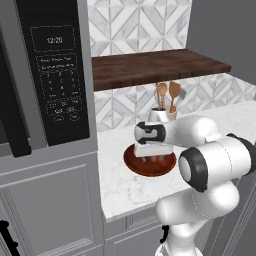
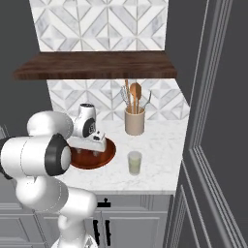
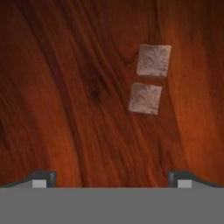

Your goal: Grab a lemon wedge from the fridge and one ice cube from the ice bowl, and put them in the glass of lemonade.

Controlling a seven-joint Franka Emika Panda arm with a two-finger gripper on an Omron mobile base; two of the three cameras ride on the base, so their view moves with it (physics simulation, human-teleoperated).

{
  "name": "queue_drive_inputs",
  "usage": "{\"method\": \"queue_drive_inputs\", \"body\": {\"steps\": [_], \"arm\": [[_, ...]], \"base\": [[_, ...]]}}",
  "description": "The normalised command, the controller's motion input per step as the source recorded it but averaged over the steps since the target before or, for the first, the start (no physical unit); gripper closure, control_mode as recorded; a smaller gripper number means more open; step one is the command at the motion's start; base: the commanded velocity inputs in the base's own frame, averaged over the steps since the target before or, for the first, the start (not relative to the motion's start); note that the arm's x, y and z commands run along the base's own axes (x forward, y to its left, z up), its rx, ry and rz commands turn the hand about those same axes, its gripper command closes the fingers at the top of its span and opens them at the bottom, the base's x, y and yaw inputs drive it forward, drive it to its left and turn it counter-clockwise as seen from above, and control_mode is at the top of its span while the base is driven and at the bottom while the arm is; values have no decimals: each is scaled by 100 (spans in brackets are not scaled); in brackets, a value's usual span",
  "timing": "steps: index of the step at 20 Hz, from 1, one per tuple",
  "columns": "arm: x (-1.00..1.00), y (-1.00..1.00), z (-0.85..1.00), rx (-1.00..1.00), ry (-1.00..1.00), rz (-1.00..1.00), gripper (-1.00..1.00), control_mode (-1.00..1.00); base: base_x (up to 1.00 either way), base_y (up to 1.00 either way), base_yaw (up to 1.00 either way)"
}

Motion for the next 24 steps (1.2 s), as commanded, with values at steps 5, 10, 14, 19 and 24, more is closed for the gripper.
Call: {"method": "queue_drive_inputs", "body": {"steps": [5, 10, 14, 19, 24], "arm": [[37, -3, 5, 0, -10, 0, -100, -100], [0, 0, 11, -2, -23, -2, -100, -100], [6, 0, -9, 0, -4, 0, -100, -100], [6, -1, -9, 0, -1, 0, -100, -100], [49, -13, 0, 0, 0, -4, -100, -100]], "base": [[0, 0, 0], [0, 0, 0], [0, 0, 0], [0, 0, 0], [0, 0, 0]]}}
